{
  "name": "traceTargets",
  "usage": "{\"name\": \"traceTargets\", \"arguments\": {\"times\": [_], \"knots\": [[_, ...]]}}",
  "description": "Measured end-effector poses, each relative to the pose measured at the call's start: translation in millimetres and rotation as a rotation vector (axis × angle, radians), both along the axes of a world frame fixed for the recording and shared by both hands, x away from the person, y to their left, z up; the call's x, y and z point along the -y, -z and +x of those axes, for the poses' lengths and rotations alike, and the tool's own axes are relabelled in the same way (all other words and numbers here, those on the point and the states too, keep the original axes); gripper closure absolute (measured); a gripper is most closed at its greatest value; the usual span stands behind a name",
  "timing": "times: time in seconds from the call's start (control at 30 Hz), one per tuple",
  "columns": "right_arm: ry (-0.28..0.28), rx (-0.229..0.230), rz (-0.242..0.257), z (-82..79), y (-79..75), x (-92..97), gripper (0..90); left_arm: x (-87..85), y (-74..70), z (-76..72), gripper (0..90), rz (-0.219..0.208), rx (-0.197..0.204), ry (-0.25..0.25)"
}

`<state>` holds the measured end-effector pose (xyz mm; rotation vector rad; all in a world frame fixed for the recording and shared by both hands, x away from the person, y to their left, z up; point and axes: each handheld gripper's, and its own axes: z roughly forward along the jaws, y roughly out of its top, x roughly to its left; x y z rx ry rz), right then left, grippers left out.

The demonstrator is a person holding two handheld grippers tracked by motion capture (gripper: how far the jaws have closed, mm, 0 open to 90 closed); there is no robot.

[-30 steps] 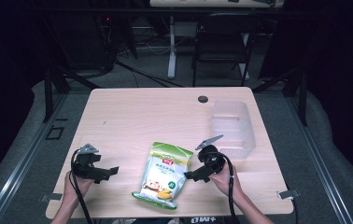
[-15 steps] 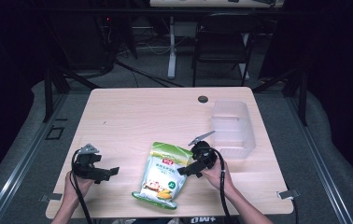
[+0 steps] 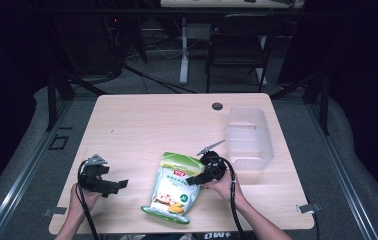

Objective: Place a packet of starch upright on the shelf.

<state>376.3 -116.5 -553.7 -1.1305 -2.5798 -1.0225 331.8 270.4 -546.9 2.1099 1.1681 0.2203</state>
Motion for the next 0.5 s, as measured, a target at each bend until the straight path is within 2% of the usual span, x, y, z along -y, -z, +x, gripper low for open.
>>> {"name": "traceTargets", "arguments": {"times": [0.07,0.1,0.13,0.27,0.3,0.5], "knots": [[0.003,-0.011,0.002,0.5,1.8,-0.5,47.4,0.2,0.0,0.2,1.1,0.004,0.003,0.004],[0.017,-0.014,0.019,-0.3,3.6,-1.8,50.1,-0.1,-0.1,0.1,1.2,0.003,0.002,0.003],[-0.004,-0.017,0.01,0.5,3.2,-1.3,53.6,-0.2,-0.1,0.0,1.2,0.003,0.002,0.0],[-0.019,-0.029,0.02,-1.9,3.3,-4.5,69.7,0.2,0.7,0.1,1.2,0.005,0.003,-0.002],[-0.026,-0.022,0.005,-2.4,3.0,-5.2,72.8,0.5,0.8,0.1,1.3,0.003,0.002,-0.002],[-0.027,-0.005,0.002,-5.7,0.3,-7.1,88.3,-0.2,0.3,-0.3,1.4,0.003,0.005,-0.001]]}}
